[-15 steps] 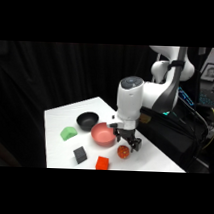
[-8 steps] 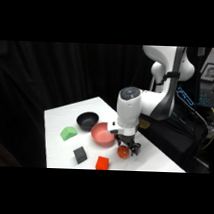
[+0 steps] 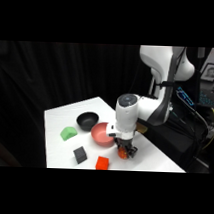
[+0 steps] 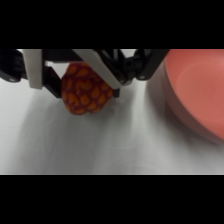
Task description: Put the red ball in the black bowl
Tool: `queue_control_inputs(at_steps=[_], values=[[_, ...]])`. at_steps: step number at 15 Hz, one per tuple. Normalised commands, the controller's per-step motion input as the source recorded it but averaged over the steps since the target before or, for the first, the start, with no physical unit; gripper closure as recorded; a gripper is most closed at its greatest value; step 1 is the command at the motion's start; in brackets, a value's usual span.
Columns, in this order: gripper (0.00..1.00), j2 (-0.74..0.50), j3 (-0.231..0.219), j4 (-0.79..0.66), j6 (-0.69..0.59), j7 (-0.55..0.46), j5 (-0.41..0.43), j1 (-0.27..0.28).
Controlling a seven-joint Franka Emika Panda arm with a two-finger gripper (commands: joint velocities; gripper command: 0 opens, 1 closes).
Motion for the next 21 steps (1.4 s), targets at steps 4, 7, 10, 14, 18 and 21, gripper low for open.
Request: queue_control_inputs(at_steps=[4,7,10,14,18,21], values=[[0.77,0.05,-0.162,0.09,0.09,0.22,-0.121,0.172],[0.99,-0.02,-0.145,0.05,0.04,0.24,-0.133,0.157],[0.99,-0.19,-0.144,-0.03,-0.07,0.28,-0.164,0.193],[0.98,-0.40,-0.038,-0.09,-0.26,0.18,-0.148,0.132],[0.98,-0.40,0.098,-0.01,-0.47,0.01,-0.107,-0.061],[0.98,-0.35,0.128,0.06,-0.48,-0.08,-0.131,-0.153]])
